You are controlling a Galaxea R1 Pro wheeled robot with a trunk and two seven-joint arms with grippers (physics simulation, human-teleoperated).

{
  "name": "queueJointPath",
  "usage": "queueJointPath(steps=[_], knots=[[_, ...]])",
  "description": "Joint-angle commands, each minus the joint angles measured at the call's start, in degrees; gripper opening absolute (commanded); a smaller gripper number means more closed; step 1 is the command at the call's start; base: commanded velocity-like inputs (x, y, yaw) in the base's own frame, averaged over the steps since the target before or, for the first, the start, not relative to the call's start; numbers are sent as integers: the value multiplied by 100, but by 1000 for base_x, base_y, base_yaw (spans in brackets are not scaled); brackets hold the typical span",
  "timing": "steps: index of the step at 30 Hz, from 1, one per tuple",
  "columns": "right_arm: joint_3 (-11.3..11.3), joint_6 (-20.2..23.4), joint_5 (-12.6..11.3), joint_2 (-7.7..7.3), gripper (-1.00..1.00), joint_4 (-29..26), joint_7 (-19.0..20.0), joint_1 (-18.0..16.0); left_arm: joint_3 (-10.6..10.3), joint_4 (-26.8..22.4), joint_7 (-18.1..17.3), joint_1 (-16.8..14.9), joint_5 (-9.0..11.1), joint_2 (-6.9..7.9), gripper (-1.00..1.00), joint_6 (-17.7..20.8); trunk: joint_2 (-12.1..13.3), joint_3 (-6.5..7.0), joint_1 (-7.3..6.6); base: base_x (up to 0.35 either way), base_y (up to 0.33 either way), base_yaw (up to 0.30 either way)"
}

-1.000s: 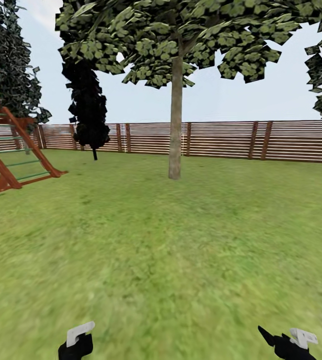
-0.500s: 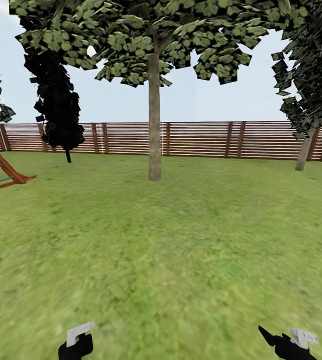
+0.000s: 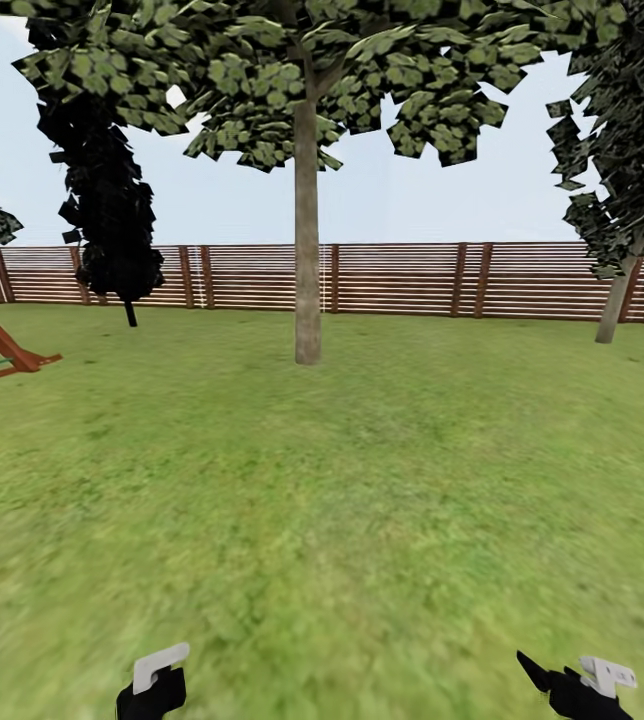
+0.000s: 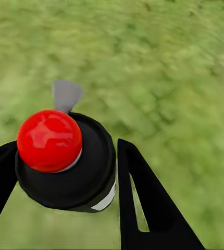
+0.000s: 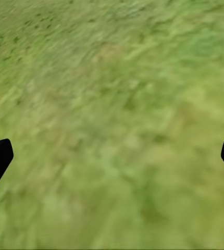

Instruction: In the garden, pick up the pesticide atomizer on the floor and spray pesticide onto both trees until each tree trunk is fully covered.

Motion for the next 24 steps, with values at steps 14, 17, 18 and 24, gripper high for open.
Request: queueJointPath(steps=[14, 17, 18, 24], knots=[[0, 0, -2, -9, 100, -2, 0, 3, -1, 0, 1, 0, -2, 0, -100, -2, 0, 0, 0, 337, 0, 0], [0, 0, -2, -6, 100, 0, 0, 0, -1, 0, 1, 0, -2, 0, -100, -2, 0, 0, 0, 338, 0, 0], [0, 0, -2, -7, 100, 0, 0, 0, -1, 0, 1, 0, -2, 0, -100, -2, 0, 0, 0, 338, 0, 0], [0, 0, -2, -7, 100, 0, 0, 0, -1, 0, 1, 0, -2, 0, -100, -2, 0, 0, 0, 338, 0, 0]])
